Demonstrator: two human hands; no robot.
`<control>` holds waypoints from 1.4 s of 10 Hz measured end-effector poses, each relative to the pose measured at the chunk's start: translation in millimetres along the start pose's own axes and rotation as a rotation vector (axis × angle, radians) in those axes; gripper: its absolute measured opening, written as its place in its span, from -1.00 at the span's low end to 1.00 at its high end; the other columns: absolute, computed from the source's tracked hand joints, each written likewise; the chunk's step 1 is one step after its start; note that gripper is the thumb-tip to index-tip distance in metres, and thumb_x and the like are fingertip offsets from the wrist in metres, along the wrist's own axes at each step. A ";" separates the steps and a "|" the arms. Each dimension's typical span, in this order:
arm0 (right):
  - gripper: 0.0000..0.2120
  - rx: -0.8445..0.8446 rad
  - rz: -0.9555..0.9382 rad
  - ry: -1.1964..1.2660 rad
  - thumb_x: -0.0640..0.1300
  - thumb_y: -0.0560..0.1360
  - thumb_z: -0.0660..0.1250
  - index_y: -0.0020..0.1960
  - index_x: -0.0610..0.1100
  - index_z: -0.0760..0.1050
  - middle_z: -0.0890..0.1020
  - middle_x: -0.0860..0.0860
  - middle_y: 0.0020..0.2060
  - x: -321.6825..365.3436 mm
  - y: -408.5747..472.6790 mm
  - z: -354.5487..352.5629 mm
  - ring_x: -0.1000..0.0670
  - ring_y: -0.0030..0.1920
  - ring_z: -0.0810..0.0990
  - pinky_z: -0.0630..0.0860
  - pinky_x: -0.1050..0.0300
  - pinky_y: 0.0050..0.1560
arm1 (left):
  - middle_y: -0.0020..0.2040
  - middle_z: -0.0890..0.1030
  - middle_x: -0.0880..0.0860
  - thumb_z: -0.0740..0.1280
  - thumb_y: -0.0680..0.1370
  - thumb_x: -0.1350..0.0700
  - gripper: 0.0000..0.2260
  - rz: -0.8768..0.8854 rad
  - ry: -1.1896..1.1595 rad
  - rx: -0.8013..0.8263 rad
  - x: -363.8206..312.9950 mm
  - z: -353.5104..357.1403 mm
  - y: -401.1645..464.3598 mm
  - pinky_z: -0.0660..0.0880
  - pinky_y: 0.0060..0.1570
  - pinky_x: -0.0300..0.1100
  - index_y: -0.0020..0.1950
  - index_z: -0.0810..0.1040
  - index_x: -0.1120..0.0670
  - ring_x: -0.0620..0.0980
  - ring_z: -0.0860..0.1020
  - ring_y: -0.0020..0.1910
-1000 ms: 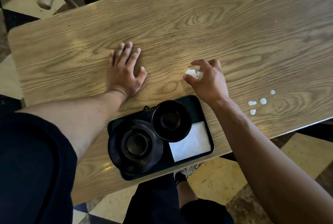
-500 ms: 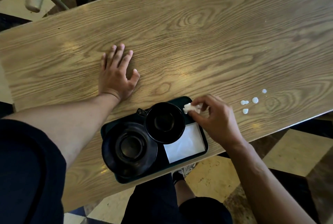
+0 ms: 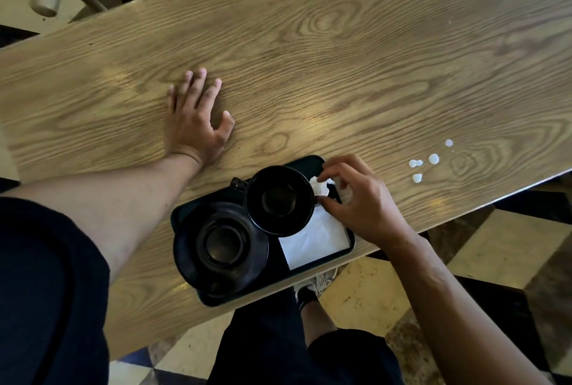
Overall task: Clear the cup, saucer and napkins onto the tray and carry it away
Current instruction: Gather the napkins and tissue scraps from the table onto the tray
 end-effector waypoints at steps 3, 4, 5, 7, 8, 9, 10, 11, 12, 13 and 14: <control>-0.90 -0.163 0.091 -0.108 -0.21 0.51 0.43 0.02 -0.11 0.63 0.55 0.07 -0.12 -3.4 -42.2 3.5 0.09 -0.16 0.53 0.51 0.21 -0.18 | 0.64 0.30 0.14 0.24 0.56 -0.10 -0.43 -0.001 0.003 0.004 1.7 0.7 0.4 0.01 0.61 0.20 0.55 0.41 0.06 0.19 0.18 0.65; -0.87 -0.134 0.084 -0.126 -0.22 0.51 0.43 0.04 -0.10 0.64 0.52 0.09 -0.15 -0.1 -54.8 16.5 0.07 -0.23 0.52 0.54 0.11 -0.26 | 0.64 0.29 0.15 0.24 0.57 -0.09 -0.43 0.007 0.004 0.004 1.1 0.2 0.1 0.00 0.61 0.20 0.55 0.41 0.07 0.20 0.18 0.65; -0.82 -0.102 0.095 -0.146 -0.19 0.51 0.42 0.10 -0.05 0.66 0.48 0.10 -0.16 2.3 -57.9 25.7 0.11 -0.23 0.48 0.53 0.11 -0.26 | 0.63 0.31 0.15 0.24 0.57 -0.09 -0.44 0.007 -0.003 -0.005 0.7 -0.2 -0.4 0.00 0.61 0.20 0.55 0.42 0.07 0.20 0.19 0.64; -0.71 -0.069 0.085 -0.214 -0.19 0.51 0.40 0.21 -0.02 0.64 0.53 0.06 -0.17 3.8 -51.6 39.3 0.01 -0.15 0.55 0.43 0.18 -0.12 | 0.63 0.32 0.16 0.24 0.56 -0.08 -0.44 0.004 0.005 -0.009 0.3 -0.2 0.0 0.01 0.60 0.20 0.54 0.42 0.07 0.21 0.20 0.64; -0.72 -0.043 0.084 -0.249 -0.16 0.52 0.36 0.21 -0.04 0.64 0.58 0.00 -0.15 0.5 -46.5 41.9 -0.06 -0.15 0.58 0.54 0.06 -0.12 | 0.63 0.31 0.16 0.25 0.57 -0.08 -0.45 0.006 0.002 -0.009 1.1 0.4 0.1 0.02 0.61 0.21 0.54 0.42 0.07 0.21 0.20 0.64; -0.73 -0.027 0.089 -0.243 -0.15 0.53 0.34 0.21 -0.03 0.63 0.58 0.00 -0.15 -1.4 -45.7 42.9 -0.06 -0.16 0.58 0.55 0.02 -0.13 | 0.63 0.32 0.15 0.25 0.56 -0.08 -0.44 0.005 -0.001 -0.013 1.4 0.9 0.3 0.03 0.60 0.22 0.54 0.43 0.07 0.21 0.20 0.64; -0.77 -0.060 0.112 -0.233 -0.15 0.53 0.37 0.16 0.00 0.64 0.56 0.05 -0.18 -3.3 -46.6 41.0 -0.01 -0.21 0.57 0.55 0.05 -0.18 | 0.63 0.31 0.15 0.25 0.56 -0.08 -0.44 0.006 -0.003 -0.009 1.1 0.5 0.5 0.05 0.60 0.24 0.55 0.42 0.07 0.21 0.20 0.64; -0.80 -0.081 0.115 -0.237 -0.14 0.52 0.40 0.13 0.00 0.65 0.57 0.08 -0.19 -3.6 -46.8 38.6 0.01 -0.23 0.58 0.55 0.07 -0.22 | 0.63 0.31 0.15 0.25 0.56 -0.08 -0.43 0.006 -0.002 -0.010 0.3 0.4 0.5 0.05 0.60 0.23 0.55 0.42 0.07 0.21 0.20 0.64; -0.86 -0.080 0.120 -0.240 -0.10 0.52 0.41 0.08 -0.01 0.65 0.57 0.08 -0.20 -3.4 -46.1 36.9 0.00 -0.24 0.58 0.55 0.08 -0.22 | 0.63 0.32 0.16 0.25 0.55 -0.09 -0.43 0.003 -0.001 -0.010 0.1 0.5 0.3 0.05 0.60 0.22 0.54 0.42 0.07 0.21 0.20 0.63; -0.87 -0.071 0.123 -0.235 -0.10 0.52 0.41 0.06 -0.02 0.65 0.57 0.08 -0.19 -3.3 -45.8 36.1 0.00 -0.24 0.58 0.54 0.10 -0.21 | 0.63 0.32 0.16 0.24 0.55 -0.08 -0.43 0.002 -0.002 -0.007 -0.3 0.4 0.1 0.05 0.60 0.22 0.54 0.42 0.08 0.22 0.20 0.63; -0.90 -0.069 0.118 -0.236 -0.14 0.49 0.40 -0.01 -0.03 0.64 0.58 0.10 -0.18 -1.2 -44.3 35.0 0.01 -0.24 0.58 0.52 0.13 -0.23 | 0.62 0.32 0.16 0.25 0.55 -0.08 -0.43 0.005 -0.003 -0.012 -0.3 0.2 0.4 0.05 0.59 0.23 0.54 0.43 0.08 0.22 0.21 0.63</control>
Point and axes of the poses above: each hand's wrist, its own y-axis towards the middle knuckle, its own z-axis out of the palm, x = y × z, the point moved 1 cm from there along y, towards the middle knuckle
